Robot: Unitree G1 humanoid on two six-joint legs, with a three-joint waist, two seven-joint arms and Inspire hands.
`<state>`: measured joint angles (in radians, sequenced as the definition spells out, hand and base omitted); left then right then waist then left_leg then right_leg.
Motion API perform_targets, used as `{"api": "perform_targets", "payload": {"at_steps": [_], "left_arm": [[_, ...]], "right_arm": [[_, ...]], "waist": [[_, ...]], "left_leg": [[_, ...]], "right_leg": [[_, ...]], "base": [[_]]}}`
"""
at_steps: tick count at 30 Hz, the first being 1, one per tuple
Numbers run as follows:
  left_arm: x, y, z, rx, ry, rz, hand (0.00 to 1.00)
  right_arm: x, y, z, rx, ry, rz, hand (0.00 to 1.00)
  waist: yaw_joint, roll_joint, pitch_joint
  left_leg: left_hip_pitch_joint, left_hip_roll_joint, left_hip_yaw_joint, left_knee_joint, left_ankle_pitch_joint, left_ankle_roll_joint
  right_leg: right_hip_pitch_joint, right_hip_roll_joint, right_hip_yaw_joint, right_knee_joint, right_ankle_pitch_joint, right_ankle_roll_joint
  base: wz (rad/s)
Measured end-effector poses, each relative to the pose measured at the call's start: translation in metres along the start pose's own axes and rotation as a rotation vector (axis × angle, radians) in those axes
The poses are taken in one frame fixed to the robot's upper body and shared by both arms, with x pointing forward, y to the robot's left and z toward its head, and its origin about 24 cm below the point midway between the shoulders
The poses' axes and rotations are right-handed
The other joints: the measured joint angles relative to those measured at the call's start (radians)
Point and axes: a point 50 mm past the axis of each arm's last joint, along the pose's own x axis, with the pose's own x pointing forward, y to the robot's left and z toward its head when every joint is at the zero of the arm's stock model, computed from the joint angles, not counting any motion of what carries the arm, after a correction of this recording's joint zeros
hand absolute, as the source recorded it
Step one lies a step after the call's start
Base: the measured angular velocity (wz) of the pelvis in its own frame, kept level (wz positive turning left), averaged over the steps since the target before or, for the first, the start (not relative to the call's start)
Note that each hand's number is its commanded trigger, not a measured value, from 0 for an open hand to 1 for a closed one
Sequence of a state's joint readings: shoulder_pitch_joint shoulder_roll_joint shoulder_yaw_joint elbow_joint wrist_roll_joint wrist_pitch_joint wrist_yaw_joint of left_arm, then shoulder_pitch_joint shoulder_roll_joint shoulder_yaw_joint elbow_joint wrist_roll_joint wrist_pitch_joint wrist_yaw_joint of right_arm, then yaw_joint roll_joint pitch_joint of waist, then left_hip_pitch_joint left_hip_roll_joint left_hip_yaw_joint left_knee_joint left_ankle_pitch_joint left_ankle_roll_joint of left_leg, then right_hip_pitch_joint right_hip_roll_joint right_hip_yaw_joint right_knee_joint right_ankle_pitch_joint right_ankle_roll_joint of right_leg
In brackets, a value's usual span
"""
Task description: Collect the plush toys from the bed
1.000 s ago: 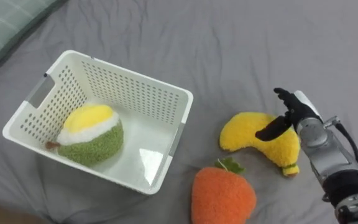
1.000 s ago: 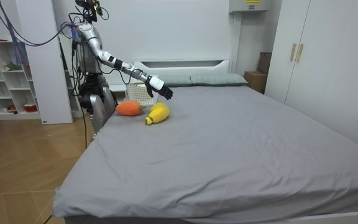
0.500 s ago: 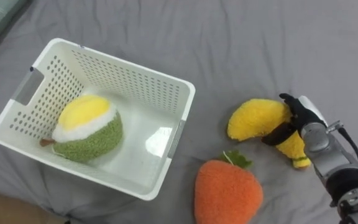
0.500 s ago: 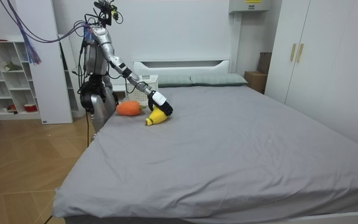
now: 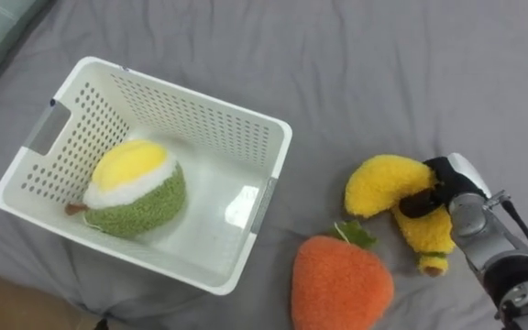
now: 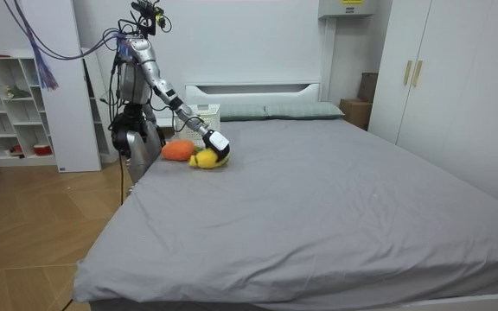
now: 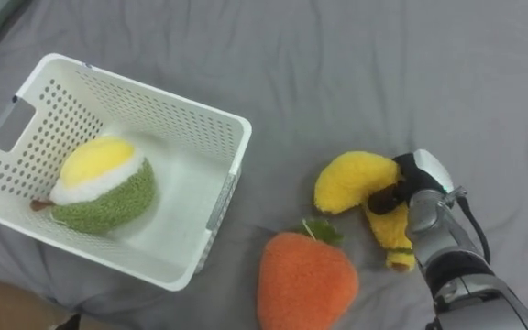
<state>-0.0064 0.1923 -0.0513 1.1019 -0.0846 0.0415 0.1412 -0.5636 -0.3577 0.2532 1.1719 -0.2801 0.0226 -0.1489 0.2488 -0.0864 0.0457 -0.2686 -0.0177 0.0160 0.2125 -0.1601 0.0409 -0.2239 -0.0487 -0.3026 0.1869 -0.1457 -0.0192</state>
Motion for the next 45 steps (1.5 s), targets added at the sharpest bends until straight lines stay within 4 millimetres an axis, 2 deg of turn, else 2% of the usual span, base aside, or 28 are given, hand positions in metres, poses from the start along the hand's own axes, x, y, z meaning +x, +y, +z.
{"api": "perform_targets", "payload": {"at_steps": [5, 6, 8, 10, 11, 12, 13, 14, 16, 18, 22, 23, 26, 32, 36, 37, 38, 40, 45], "left_arm": [[-0.001, 0.001, -0.007, 0.002, 0.017, 0.001, 0.00], [-0.002, 0.001, -0.009, 0.001, 0.021, 0.003, 0.00], [-0.002, 0.003, -0.012, -0.004, 0.030, 0.008, 0.00], [-0.003, 0.006, -0.017, 0.000, 0.042, 0.014, 0.00], [-0.004, 0.008, -0.021, 0.004, 0.051, 0.019, 0.00], [-0.004, 0.009, -0.024, 0.000, 0.060, 0.024, 0.00], [-0.004, 0.010, -0.026, -0.005, 0.063, 0.025, 0.00], [-0.005, 0.013, -0.029, -0.016, 0.071, 0.035, 0.00], [-0.006, 0.019, -0.034, -0.037, 0.083, 0.055, 0.00], [-0.008, 0.022, -0.041, -0.046, 0.091, 0.064, 0.00], [-0.010, 0.022, -0.045, -0.047, 0.099, 0.065, 0.00], [-0.012, 0.022, -0.048, -0.043, 0.099, 0.064, 0.00], [-0.015, 0.021, -0.056, -0.039, 0.111, 0.064, 0.00], [-0.015, 0.020, -0.056, -0.026, 0.123, 0.065, 0.00], [-0.015, 0.017, -0.056, 0.017, 0.125, 0.058, 0.00], [-0.015, 0.017, -0.055, 0.018, 0.125, 0.058, 0.00], [-0.015, 0.017, -0.056, 0.020, 0.126, 0.058, 0.00], [-0.015, 0.018, -0.057, 0.021, 0.129, 0.060, 0.00], [-0.015, 0.019, -0.055, 0.047, 0.121, 0.064, 0.00]], "right_arm": [[0.000, 0.000, 0.004, 0.001, -0.018, 0.007, 1.00], [0.000, -0.001, 0.008, -0.007, -0.037, 0.003, 1.00], [-0.001, -0.004, 0.020, -0.028, -0.091, -0.009, 1.00], [-0.004, -0.006, 0.031, -0.017, -0.153, -0.025, 1.00], [-0.006, -0.007, 0.037, -0.002, -0.191, -0.034, 1.00], [-0.008, -0.009, 0.043, 0.007, -0.223, -0.044, 1.00], [-0.009, -0.010, 0.045, 0.013, -0.238, -0.052, 1.00], [-0.012, -0.015, 0.052, 0.037, -0.275, -0.074, 1.00], [-0.018, -0.026, 0.067, 0.070, -0.346, -0.113, 1.00], [-0.031, -0.039, 0.092, 0.095, -0.465, -0.168, 1.00], [-0.050, -0.048, 0.111, 0.105, -0.592, -0.202, 1.00], [-0.054, -0.050, 0.115, 0.108, -0.613, -0.206, 1.00], [-0.062, -0.055, 0.124, 0.115, -0.665, -0.205, 1.00], [-0.071, -0.063, 0.133, 0.122, -0.713, -0.212, 1.00], [-0.078, -0.067, 0.140, 0.118, -0.743, -0.215, 1.00], [-0.079, -0.067, 0.141, 0.119, -0.748, -0.215, 1.00], [-0.082, -0.068, 0.144, 0.118, -0.762, -0.210, 1.00], [-0.088, -0.069, 0.149, 0.115, -0.793, -0.202, 1.00], [-0.103, -0.065, 0.164, 0.075, -0.864, -0.163, 1.00]], "waist": [[-0.010, 0.002, -0.0026], [-0.015, 0.001, -0.0058], [-0.030, 0.001, -0.0065], [-0.052, 0.000, -0.0129], [-0.055, -0.002, -0.0249], [-0.062, -0.003, -0.0309], [-0.066, -0.002, -0.0325], [-0.077, -0.001, -0.0376], [-0.091, -0.002, -0.0388], [-0.112, -0.001, -0.0396], [-0.129, -0.005, -0.0461], [-0.127, -0.004, -0.0537], [-0.124, 0.004, -0.0566], [-0.118, 0.017, -0.0495], [-0.108, 0.018, -0.0486], [-0.105, 0.018, -0.0477], [-0.101, 0.019, -0.0433], [-0.095, 0.019, -0.0429], [-0.048, 0.016, -0.0409]], "left_leg": [[0.013, 0.000, -0.003, 0.002, 0.000, 0.000], [0.016, 0.000, -0.004, 0.002, 0.000, 0.000], [0.030, 0.000, -0.004, 0.003, 0.000, 0.000], [0.054, 0.000, -0.003, 0.003, 0.000, 0.000], [0.070, 0.000, 0.002, 0.000, 0.000, 0.000], [0.093, 0.001, 0.007, -0.003, 0.000, 0.000], [0.107, 0.001, 0.007, -0.008, 0.000, 0.000], [0.129, 0.000, 0.007, -0.017, 0.000, 0.000], [0.159, 0.001, 0.009, -0.026, 0.000, 0.000], [0.190, 0.001, 0.014, -0.029, 0.000, 0.000], [0.228, 0.003, 0.015, -0.042, -0.001, -0.001], [0.230, 0.002, 0.018, -0.045, -0.001, -0.001], [0.252, 0.003, 0.025, -0.046, -0.001, -0.001], [0.280, 0.003, 0.021, -0.047, -0.001, -0.001], [0.287, 0.003, 0.021, -0.046, -0.001, -0.001], [0.290, 0.003, 0.022, -0.048, -0.001, -0.001], [0.296, 0.003, 0.023, -0.053, -0.001, -0.001], [0.301, 0.003, 0.024, -0.060, -0.001, -0.001], [0.306, 0.003, 0.021, -0.063, -0.004, -0.002]], "right_leg": [[0.016, 0.000, -0.002, -0.001, 0.000, 0.000], [0.019, 0.000, -0.003, -0.001, 0.000, 0.000], [0.033, -0.001, -0.004, -0.002, 0.000, 0.000], [0.058, -0.001, -0.010, -0.003, 0.000, 0.000], [0.072, -0.001, -0.006, -0.004, 0.000, 0.000], [0.091, 0.000, 0.000, -0.006, 0.000, 0.000], [0.103, 0.000, 0.000, -0.007, 0.000, 0.000], [0.126, 0.000, 0.000, -0.017, 0.000, 0.000], [0.153, 0.001, 0.001, -0.020, 0.000, 0.001], [0.182, 0.001, 0.002, -0.019, -0.001, 0.002], [0.213, 0.003, 0.002, -0.017, -0.002, 0.003], [0.216, 0.003, 0.011, -0.017, -0.002, 0.003], [0.237, 0.005, 0.023, -0.016, -0.002, 0.003], [0.267, 0.006, 0.020, -0.017, -0.002, 0.003], [0.269, 0.005, 0.016, -0.017, -0.002, 0.004], [0.270, 0.005, 0.016, -0.017, -0.002, 0.004], [0.275, 0.005, 0.016, -0.018, -0.003, 0.005], [0.279, 0.005, 0.016, -0.018, -0.004, 0.006], [0.282, 0.006, 0.020, -0.017, -0.007, 0.011]], "base": [[0.00], [0.00], [0.00], [0.00], [-0.08], [-0.11], [-0.08], [-0.05], [-0.08], [-0.03], [0.00], [-0.11], [-0.08], [0.02], [0.00], [0.00], [0.00], [-0.02], [0.00]]}}
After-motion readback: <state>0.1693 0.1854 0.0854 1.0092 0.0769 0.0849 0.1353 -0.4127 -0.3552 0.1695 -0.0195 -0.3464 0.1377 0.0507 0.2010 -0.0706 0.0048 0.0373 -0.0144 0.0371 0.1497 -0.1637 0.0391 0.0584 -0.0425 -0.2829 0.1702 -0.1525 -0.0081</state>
